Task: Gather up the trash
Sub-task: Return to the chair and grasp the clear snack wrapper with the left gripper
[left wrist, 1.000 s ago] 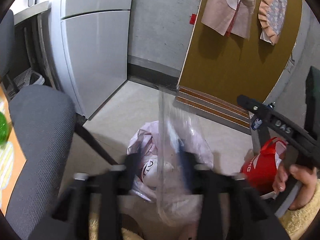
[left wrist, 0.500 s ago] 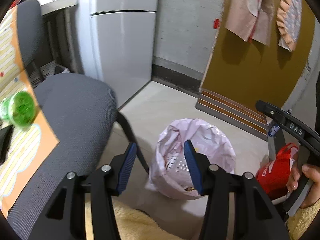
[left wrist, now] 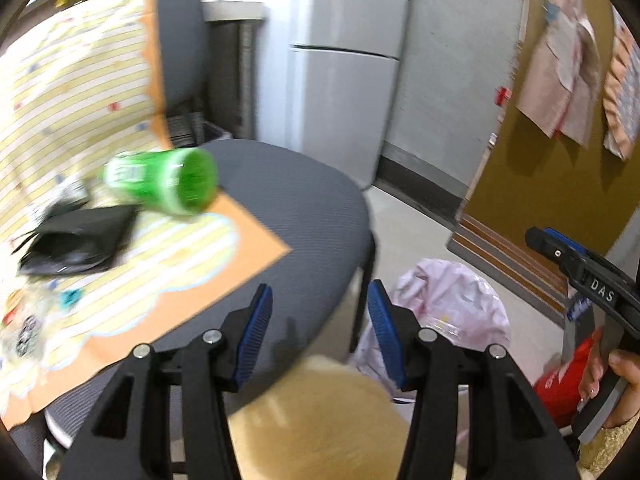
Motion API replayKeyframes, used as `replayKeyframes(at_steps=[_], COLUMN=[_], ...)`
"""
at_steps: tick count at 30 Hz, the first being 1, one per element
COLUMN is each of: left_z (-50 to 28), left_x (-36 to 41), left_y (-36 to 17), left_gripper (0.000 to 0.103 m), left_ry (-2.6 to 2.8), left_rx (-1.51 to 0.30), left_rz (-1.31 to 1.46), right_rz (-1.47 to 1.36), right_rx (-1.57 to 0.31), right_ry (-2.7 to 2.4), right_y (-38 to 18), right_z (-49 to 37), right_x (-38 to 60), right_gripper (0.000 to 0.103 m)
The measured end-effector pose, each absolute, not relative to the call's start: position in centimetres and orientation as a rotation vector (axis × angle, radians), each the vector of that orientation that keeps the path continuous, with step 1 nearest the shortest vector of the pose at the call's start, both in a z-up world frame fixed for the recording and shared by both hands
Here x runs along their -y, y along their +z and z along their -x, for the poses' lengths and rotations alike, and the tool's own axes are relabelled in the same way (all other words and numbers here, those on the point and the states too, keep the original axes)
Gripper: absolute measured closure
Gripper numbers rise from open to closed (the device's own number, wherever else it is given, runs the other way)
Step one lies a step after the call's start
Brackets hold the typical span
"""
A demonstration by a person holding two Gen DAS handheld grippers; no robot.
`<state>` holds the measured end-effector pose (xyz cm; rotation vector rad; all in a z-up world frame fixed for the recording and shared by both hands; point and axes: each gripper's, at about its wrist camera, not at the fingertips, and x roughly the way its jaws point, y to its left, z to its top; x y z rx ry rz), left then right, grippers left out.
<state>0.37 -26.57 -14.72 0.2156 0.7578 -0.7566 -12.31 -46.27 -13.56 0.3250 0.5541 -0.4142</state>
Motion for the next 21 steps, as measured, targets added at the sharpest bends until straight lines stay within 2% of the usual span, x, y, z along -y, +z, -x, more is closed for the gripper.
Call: replayKeyframes(at_steps=[15, 18, 21], left_z=[-4.5, -5.3, -6.5], left_x=[11.7, 8.1, 4.8], left_y=[-13.4, -13.4, -13.7], left_gripper=[0.053, 0.048, 0.048], left_ry=[-0.424, -0.337, -0.255], left_rx=[-0.779, -0.783, -0.804], left_rz=[-0.028, 0.025, 0.095], right_rz=[-0.12, -0.074, -0.049], right_rx=[-0.555, -0.553, -0.556], right_ry=[-0.021, 0.028, 0.072], right_y=[-9.6, -9.3, -9.3], right_z=[1.9, 0.5, -0.6], right_x=[34.8, 32.5, 30.5], right_gripper=[0.044, 0.043, 0.04])
